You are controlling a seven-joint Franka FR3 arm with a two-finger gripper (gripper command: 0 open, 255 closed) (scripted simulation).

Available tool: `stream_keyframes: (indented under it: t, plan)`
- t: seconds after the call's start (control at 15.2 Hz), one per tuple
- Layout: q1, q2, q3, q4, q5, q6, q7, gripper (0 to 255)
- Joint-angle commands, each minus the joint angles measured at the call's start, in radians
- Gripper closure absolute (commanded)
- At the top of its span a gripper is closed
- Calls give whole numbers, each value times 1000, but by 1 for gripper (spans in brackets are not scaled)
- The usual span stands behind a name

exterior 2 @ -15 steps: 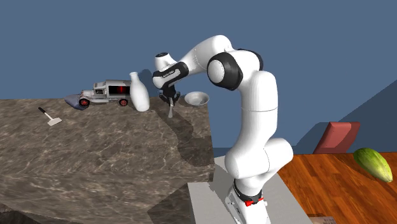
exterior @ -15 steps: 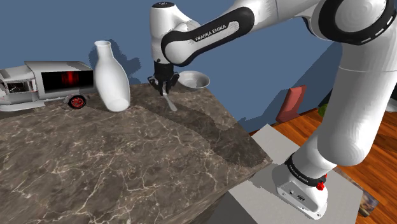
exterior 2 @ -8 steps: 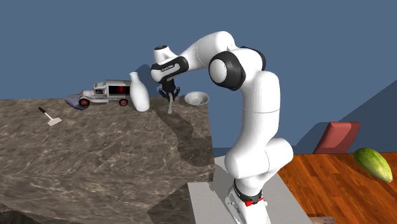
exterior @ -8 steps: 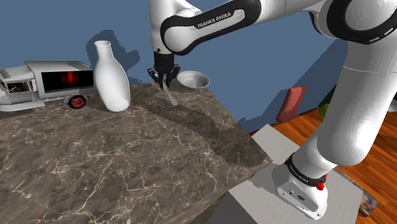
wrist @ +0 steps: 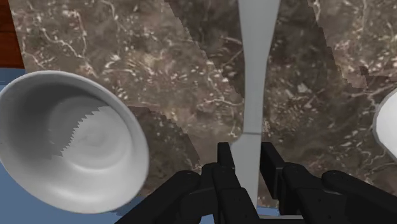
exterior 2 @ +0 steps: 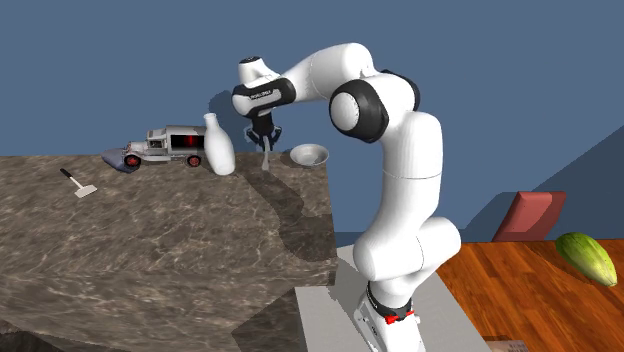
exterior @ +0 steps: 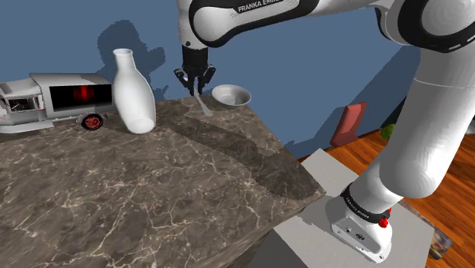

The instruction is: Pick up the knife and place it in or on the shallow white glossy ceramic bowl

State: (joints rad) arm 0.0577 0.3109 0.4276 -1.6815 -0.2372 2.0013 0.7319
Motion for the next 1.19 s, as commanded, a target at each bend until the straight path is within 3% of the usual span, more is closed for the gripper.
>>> stream_keyframes:
  t: [0.0, 0.13, 0.79, 1.12]
  plan:
    - [-3, -12, 2, 10, 7, -21, -7, 255]
    - [-3, -16, 3, 22, 10, -36, -10, 255]
    - [-169, -146, -66, -133, 88, 26, -253, 255]
    - [-222, -167, -99, -167, 106, 50, -344, 255]
